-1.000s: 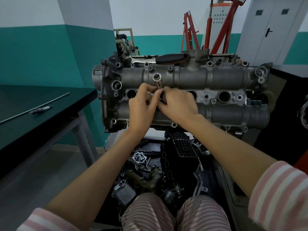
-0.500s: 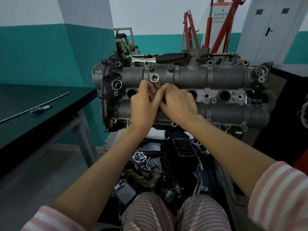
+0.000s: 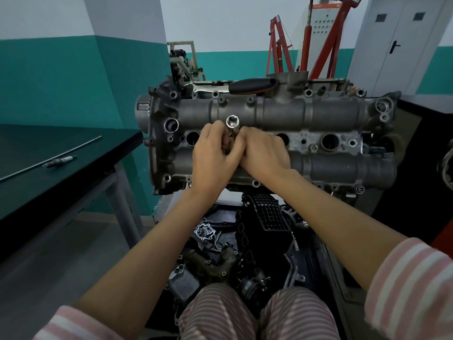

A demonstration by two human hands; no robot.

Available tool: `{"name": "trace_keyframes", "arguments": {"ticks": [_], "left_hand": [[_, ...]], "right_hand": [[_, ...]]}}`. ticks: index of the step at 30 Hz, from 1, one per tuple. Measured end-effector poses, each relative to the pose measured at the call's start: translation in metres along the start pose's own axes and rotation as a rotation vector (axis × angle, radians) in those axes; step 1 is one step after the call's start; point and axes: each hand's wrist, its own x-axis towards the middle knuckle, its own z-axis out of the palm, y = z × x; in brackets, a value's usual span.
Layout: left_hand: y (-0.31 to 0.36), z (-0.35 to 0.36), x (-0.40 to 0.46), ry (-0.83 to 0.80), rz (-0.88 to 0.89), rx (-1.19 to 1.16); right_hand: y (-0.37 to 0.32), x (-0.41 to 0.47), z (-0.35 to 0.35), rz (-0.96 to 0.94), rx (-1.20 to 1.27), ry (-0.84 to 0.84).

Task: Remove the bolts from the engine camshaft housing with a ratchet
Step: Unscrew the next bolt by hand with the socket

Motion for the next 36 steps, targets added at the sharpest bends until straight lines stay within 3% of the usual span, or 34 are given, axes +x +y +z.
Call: {"name": "trace_keyframes", "arguments": {"ticks": [11,36], "left_hand": [[0.006,-0.004,0.010,-0.117,-0.007,0.100],[0.007,0.000,0.009,-0.056,-0.031,-0.005]], "right_hand": [[0.000,0.001,-0.001,0.015,0.011,0.002],[0.001,0.001,0.000,0.003,0.023,0.008]]}}
